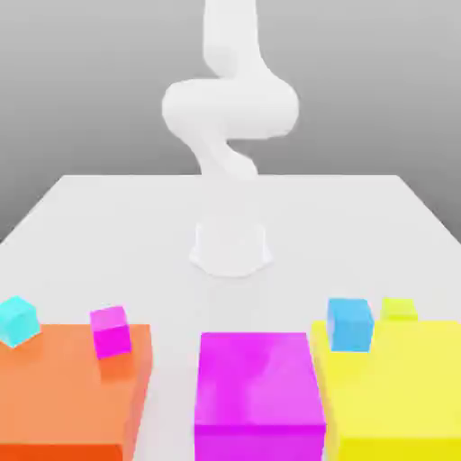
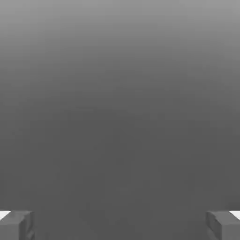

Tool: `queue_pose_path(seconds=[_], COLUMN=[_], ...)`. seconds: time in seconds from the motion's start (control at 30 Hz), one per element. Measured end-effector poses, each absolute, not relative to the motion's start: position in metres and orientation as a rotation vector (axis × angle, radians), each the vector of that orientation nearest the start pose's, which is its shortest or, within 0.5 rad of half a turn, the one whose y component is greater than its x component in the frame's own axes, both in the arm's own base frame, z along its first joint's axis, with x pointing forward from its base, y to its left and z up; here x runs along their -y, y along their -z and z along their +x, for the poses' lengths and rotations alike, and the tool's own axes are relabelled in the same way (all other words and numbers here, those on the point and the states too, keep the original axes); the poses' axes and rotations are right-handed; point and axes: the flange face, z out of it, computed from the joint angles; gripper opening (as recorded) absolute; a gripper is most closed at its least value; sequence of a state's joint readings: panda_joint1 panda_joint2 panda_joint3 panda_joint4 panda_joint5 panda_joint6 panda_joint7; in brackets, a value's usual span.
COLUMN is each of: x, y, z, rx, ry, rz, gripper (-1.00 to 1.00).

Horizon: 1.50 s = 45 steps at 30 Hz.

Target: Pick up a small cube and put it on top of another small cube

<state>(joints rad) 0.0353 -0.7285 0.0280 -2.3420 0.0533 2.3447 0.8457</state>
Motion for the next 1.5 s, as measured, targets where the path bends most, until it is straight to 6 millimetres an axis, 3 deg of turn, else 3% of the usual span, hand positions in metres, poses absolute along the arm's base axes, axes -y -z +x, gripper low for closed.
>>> queue_pose_path(seconds=[0.1,0.2,0.4,0.53,0.67,0.87,0.9,1.1,1.13,1.33,1.5], x=[-0.068,-0.111,-0.194,-0.241,-0.275,-0.300,-0.298,-0.298,-0.297,-0.297,-0.298], y=[-0.613,-0.558,-0.446,-0.372,-0.302,-0.209,-0.197,-0.139,-0.132,-0.129,-0.164], z=[0.400,0.412,0.402,0.372,0.327,0.241,0.237,0.232,0.231,0.231,0.233], rx=[-1.058,-1.080,-1.138,-1.186,-1.240,-1.308,-1.329,-1.345,-1.345,-1.344,-1.344], ry=[0.732,0.585,0.327,0.189,0.084,0.006,0.005,0.000,-0.001,-0.001,0.004], rz=[-2.456,-2.479,-2.549,-2.613,-2.689,-2.828,-2.833,-2.837,-2.838,-2.836,-2.837], gripper=[0.00,0.00,0.00,0.00,0.00,0.00,0.00,0.00,-1.00,-1.00,-1.00])
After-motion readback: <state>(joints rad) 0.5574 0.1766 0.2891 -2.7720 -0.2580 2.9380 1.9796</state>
